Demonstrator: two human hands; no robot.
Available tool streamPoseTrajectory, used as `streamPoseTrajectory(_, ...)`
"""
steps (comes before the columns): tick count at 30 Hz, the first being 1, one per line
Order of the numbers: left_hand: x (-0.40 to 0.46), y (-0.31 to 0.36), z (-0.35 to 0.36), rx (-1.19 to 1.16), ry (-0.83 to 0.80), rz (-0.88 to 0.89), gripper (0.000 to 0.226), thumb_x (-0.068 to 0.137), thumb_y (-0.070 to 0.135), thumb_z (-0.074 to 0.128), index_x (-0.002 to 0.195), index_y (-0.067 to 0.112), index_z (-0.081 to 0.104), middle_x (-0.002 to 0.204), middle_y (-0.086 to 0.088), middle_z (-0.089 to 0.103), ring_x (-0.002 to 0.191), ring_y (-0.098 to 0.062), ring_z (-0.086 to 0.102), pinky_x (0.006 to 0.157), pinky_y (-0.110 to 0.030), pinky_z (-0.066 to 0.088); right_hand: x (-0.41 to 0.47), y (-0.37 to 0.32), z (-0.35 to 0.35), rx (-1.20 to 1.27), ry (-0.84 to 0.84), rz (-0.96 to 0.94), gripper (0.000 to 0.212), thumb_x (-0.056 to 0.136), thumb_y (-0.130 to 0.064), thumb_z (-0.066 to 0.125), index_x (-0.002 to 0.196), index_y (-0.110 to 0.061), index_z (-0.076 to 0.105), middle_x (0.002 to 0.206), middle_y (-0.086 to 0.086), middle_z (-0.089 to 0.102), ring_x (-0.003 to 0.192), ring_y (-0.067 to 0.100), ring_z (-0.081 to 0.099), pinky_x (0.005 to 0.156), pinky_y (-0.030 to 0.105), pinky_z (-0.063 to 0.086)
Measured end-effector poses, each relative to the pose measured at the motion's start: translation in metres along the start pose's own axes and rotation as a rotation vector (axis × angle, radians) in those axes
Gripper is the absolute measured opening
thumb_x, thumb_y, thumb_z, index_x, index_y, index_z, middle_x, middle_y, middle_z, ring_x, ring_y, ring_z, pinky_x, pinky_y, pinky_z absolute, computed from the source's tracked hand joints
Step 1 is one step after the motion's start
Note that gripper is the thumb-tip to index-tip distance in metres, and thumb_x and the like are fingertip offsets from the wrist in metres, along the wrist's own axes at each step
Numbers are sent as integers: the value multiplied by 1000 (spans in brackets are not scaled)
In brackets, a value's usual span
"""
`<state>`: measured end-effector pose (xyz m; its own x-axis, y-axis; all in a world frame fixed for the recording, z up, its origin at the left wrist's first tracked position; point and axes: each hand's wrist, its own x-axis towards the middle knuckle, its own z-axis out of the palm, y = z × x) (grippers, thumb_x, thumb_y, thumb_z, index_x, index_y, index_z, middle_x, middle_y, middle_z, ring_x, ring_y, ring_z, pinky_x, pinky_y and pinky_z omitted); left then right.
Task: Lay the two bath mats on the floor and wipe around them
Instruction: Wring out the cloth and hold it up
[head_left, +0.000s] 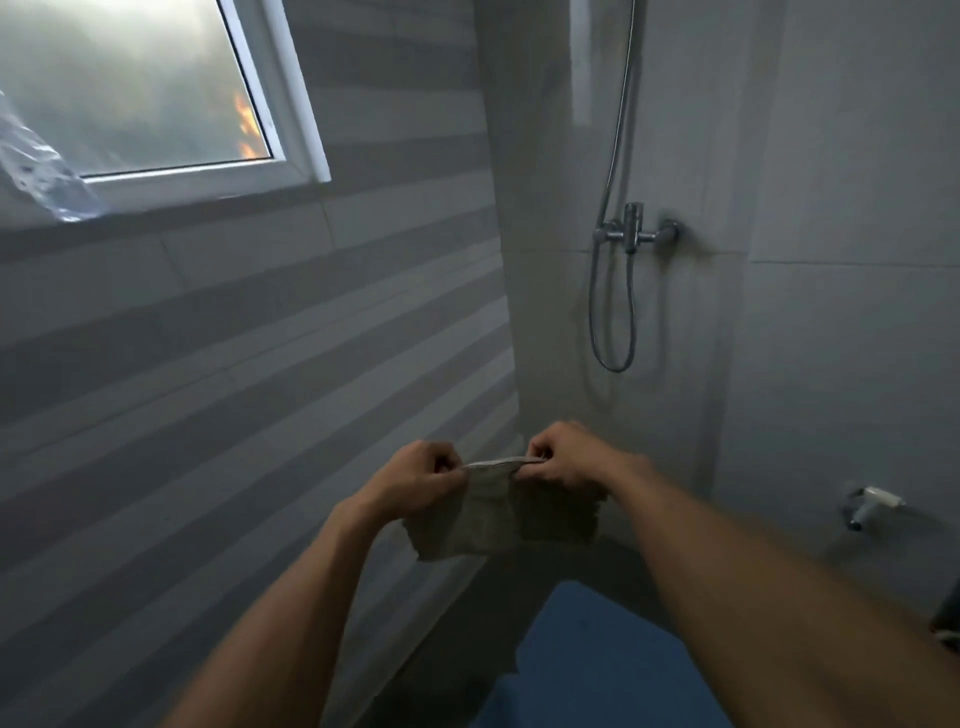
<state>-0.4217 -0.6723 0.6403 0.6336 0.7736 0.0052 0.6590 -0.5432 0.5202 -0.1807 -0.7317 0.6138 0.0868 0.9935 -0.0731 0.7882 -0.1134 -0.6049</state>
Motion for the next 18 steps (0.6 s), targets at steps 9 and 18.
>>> streamPoseTrajectory(9,-98,-9,-102,82,316,-230,13,89,23,60,90,14,71,88,-6,70,85,-20,66,76,-36,53,23,-139,-4,-22,-65,-348,21,85,-47,73,80,-27,70,82,-12,66,83,12,65,74,30,52)
streamPoseTrajectory(18,-213,-7,-147,197,566,-472,15,87,22,63,95,13,71,89,-3,69,79,-15,61,62,-22,43,6,-256,19,-87,-103,-715,13,95,-37,60,107,-37,66,109,-2,66,100,20,62,90,43,53)
